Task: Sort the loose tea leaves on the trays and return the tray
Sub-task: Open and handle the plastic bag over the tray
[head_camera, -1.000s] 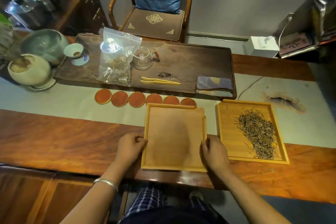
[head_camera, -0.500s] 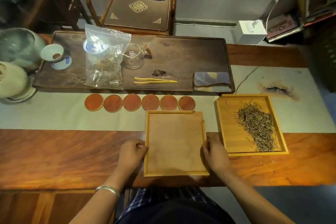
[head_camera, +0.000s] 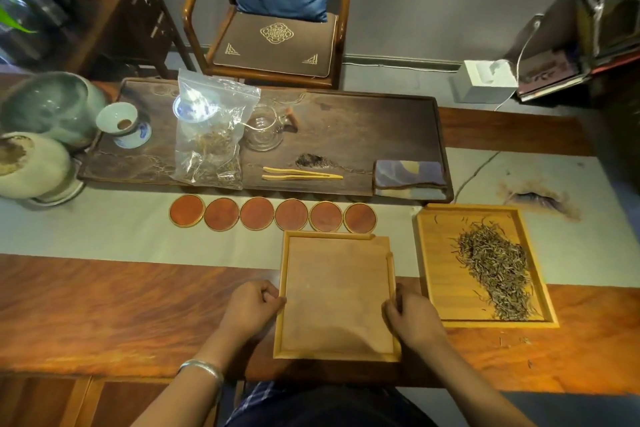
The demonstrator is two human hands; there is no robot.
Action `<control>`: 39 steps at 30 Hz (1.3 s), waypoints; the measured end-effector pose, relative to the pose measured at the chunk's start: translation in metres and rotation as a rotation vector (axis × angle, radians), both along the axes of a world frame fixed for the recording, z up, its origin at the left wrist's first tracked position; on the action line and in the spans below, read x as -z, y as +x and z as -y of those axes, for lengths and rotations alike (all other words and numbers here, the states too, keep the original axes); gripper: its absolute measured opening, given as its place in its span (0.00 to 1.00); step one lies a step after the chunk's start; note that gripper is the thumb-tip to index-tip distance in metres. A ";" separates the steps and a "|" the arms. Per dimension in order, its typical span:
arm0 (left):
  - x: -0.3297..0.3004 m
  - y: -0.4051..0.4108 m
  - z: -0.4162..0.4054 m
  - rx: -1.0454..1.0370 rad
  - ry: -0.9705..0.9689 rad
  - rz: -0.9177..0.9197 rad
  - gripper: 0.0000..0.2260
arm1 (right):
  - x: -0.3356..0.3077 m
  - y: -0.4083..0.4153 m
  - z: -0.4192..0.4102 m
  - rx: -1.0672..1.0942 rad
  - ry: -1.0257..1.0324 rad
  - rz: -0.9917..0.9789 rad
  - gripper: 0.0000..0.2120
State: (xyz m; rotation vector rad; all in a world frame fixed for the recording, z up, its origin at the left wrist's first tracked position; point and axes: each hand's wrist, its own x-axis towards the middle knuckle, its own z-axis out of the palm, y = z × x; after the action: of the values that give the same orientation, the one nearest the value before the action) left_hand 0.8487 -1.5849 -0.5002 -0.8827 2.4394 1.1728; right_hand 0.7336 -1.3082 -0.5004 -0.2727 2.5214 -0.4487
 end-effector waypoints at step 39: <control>-0.068 -0.105 0.220 -0.173 0.047 -0.357 0.14 | -0.081 -0.114 0.319 -0.248 -0.623 0.114 0.10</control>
State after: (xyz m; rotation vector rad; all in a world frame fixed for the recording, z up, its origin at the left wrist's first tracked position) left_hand 0.7435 -1.8050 -0.4320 -0.9559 2.6363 1.5619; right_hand 0.6197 -1.6277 -0.4198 -0.7583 2.1365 -1.1035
